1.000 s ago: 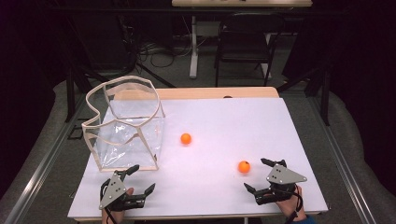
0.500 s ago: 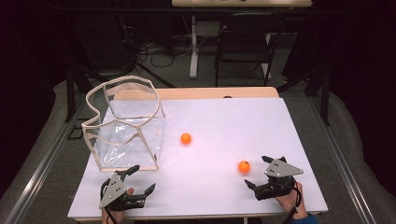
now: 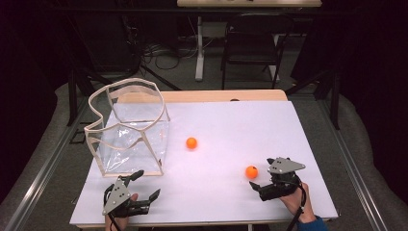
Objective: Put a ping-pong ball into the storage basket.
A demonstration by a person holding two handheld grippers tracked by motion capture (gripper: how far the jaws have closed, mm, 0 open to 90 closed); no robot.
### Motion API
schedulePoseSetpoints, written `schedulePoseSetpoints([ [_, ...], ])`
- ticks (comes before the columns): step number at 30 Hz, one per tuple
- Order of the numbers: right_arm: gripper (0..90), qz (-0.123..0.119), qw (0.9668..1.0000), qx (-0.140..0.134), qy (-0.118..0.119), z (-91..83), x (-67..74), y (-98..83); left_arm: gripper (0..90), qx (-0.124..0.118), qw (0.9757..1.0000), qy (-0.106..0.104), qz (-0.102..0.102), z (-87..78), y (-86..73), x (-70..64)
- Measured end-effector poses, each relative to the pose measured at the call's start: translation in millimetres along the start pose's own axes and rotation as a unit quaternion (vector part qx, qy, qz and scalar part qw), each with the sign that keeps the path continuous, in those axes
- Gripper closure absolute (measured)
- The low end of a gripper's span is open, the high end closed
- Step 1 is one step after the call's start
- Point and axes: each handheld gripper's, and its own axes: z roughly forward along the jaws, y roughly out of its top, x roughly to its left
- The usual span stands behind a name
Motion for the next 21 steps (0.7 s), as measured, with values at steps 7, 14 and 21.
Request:
schedulePoseSetpoints([
  [7, 0.0, 0.001, 0.9999, 0.011, 0.002, 3.7, 0.0, 5.7, 16.0, -0.002, 1.0000, -0.001, 0.002, 0.3, 1.0, -1.6],
  [14, 0.0, 0.011, 0.9995, 0.027, 0.012, 9.3, -3.0, 9.8, 16.0, -0.001, 1.0000, -0.002, 0.000, 1.3, 0.3, -0.1],
  [21, 0.0, 0.004, 0.9991, 0.039, 0.015, 15.5, -0.5, 15.2, 16.0, -0.002, 1.0000, -0.004, 0.002, 1.4, 0.9, -1.0],
])
